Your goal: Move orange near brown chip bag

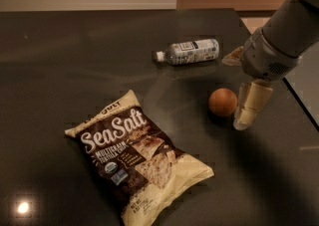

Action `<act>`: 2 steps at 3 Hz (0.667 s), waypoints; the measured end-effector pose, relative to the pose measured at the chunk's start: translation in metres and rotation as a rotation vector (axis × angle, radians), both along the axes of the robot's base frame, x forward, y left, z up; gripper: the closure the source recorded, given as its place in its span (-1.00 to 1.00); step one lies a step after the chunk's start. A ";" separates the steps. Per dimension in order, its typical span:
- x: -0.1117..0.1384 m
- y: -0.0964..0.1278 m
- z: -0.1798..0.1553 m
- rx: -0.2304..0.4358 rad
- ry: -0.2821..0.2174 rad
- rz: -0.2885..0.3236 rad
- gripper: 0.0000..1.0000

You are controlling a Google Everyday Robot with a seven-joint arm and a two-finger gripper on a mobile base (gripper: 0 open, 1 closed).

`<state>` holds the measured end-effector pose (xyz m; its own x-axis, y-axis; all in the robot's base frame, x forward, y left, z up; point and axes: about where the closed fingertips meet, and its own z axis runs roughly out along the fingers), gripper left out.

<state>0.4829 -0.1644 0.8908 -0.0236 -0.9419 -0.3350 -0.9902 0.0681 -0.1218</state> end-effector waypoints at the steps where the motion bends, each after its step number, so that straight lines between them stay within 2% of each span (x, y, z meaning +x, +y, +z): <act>1: 0.005 0.004 -0.013 -0.020 0.007 0.014 -1.00; 2: 0.011 0.004 -0.022 -0.045 0.012 0.018 -1.00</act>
Offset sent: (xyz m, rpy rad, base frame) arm 0.0191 0.0018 -0.0336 -0.0776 0.0231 0.0201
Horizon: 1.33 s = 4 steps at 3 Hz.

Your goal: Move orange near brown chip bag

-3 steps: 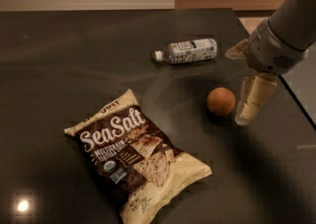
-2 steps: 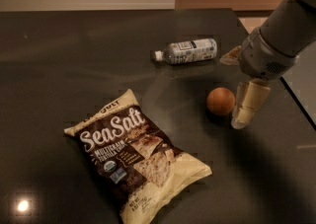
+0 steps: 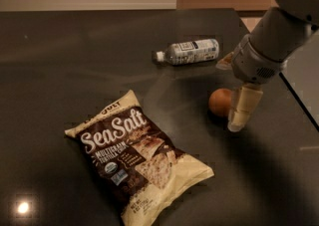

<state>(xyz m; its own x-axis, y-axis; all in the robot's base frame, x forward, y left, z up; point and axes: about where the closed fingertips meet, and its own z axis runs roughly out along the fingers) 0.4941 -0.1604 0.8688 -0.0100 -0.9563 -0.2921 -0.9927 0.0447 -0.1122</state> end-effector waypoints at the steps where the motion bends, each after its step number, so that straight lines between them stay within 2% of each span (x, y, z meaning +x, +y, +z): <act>1: 0.002 -0.001 -0.008 -0.015 0.014 0.001 -0.65; 3: 0.001 -0.012 -0.010 -0.037 0.040 -0.014 0.30; 4: -0.001 -0.004 0.002 -0.031 0.051 0.010 0.74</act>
Offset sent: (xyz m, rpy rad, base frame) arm 0.0015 -0.0163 -0.0170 -0.0435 0.0609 -0.0248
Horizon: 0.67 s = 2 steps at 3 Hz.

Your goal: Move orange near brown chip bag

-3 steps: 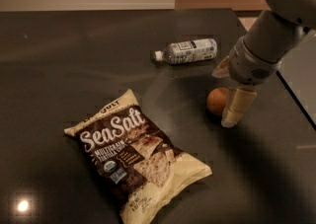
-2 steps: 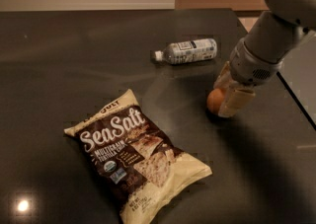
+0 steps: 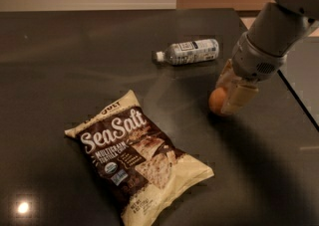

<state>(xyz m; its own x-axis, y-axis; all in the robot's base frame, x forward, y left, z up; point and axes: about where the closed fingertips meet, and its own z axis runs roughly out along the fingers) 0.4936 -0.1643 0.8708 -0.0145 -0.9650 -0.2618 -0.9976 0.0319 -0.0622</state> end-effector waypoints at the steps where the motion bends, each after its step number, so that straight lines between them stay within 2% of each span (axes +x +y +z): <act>1: -0.014 0.029 0.012 0.029 0.010 0.084 1.00; 2: -0.030 0.060 0.013 0.051 0.027 0.181 1.00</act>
Offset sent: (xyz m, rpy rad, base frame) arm -0.0534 0.0947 0.0111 0.0749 0.0679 0.3098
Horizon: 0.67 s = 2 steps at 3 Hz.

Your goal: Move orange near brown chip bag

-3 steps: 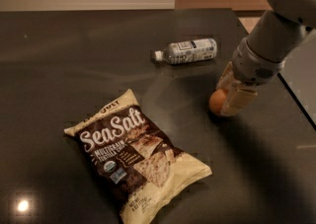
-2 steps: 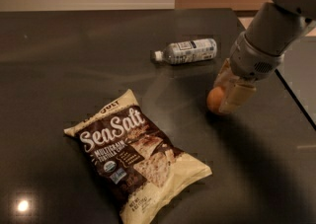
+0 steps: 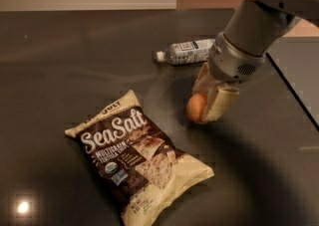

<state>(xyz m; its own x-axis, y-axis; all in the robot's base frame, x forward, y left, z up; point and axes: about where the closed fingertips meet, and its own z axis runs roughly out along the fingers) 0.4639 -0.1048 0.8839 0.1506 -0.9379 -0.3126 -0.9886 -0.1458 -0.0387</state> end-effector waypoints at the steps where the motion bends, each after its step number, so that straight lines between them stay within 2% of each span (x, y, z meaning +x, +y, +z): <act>1: -0.012 0.018 -0.007 0.010 0.018 0.065 1.00; 2: -0.015 0.027 -0.014 0.011 0.018 0.099 0.66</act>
Offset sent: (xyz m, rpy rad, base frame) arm -0.0209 0.0344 -0.0242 0.0087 0.0303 0.1409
